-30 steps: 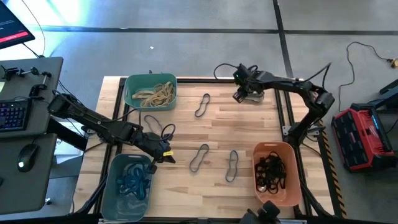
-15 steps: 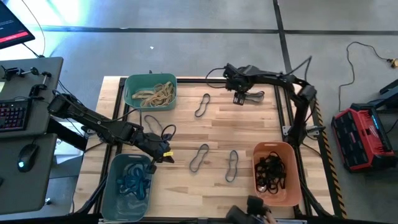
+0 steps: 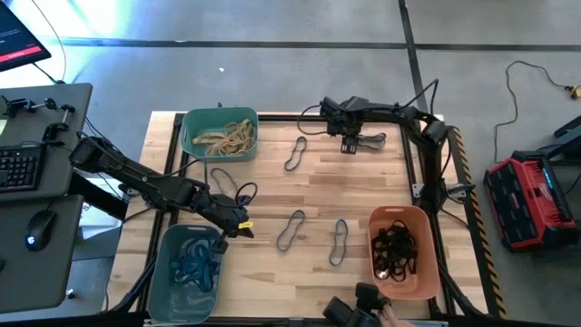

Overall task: Sort rubber bands into baskets
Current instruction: Put the blue rubber band into the blue bin

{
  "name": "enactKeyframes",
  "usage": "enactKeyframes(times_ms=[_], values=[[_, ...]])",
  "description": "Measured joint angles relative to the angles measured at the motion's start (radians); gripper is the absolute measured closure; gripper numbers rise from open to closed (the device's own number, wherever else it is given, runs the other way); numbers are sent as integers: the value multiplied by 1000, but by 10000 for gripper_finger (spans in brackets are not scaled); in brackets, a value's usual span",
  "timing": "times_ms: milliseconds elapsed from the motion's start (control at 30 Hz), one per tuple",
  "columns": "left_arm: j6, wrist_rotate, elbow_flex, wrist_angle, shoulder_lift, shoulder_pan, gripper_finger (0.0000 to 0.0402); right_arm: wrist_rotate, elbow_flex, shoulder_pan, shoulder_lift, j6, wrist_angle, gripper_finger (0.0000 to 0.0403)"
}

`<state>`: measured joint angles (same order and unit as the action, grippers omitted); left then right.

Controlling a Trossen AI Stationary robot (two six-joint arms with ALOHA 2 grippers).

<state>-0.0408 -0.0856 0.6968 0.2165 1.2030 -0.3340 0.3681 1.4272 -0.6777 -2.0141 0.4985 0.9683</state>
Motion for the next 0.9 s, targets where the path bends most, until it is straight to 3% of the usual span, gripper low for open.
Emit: enactKeyframes(times_ms=[200,433,633,900], values=[[1,0,0,0,0,0,401,3,-1,0,-16,3,-3,252],[1,0,0,0,0,0,401,10,-1,-1,-16,8,-19,388],[-6,0,0,0,0,0,401,20,-1,18,-1,0,1,396],[-7,0,0,-1,0,0,401,-10,-1,72,109,-53,0,402]])
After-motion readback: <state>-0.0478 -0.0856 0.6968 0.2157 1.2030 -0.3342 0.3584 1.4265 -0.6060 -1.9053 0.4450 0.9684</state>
